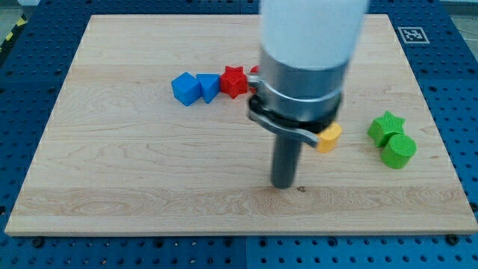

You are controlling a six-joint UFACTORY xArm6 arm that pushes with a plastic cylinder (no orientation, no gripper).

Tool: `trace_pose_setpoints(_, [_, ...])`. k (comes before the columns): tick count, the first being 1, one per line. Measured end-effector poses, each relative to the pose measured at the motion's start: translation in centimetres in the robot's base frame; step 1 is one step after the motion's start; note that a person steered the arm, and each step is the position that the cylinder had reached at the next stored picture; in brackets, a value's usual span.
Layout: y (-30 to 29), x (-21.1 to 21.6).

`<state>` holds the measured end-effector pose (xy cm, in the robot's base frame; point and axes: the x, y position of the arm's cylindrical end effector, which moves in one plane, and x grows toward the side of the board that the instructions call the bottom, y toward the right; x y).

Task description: Touch the bottom of the green circle

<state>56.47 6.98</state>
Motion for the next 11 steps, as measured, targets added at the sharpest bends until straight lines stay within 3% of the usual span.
trace_pose_setpoints(2, [7.9,0.2])
trace_pose_setpoints(8, [14.6,-2.1])
trace_pose_setpoints(11, [14.4,-2.1])
